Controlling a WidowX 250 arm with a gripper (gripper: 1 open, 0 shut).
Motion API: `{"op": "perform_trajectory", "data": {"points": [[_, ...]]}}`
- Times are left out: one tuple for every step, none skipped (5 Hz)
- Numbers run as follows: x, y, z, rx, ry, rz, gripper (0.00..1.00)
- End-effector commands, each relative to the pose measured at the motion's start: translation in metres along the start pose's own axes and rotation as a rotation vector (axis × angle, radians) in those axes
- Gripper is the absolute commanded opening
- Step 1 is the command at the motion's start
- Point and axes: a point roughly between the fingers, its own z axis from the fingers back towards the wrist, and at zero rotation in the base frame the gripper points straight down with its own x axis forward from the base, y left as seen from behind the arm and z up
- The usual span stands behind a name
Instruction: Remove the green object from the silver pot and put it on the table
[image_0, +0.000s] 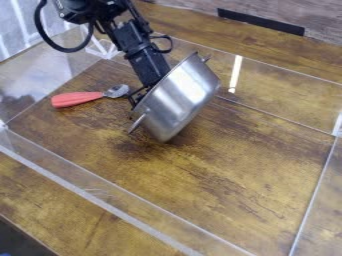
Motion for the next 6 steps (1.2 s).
{"op": "perform_trajectory", "data": {"points": [[-0.008,-0.011,-0.024,0.000,0.086,0.032,0.00],[-0.011,-0.017,-0.027,-0.016,0.124,0.068,1.00],[-0.012,-0.021,-0.028,-0.029,0.159,0.106,1.00],[-0.013,-0.026,-0.028,-0.037,0.195,0.145,1.00],[-0.014,-0.031,-0.028,-0.046,0.232,0.186,0.00],[-0.013,-0.032,-0.026,-0.036,0.264,0.220,0.00]]}}
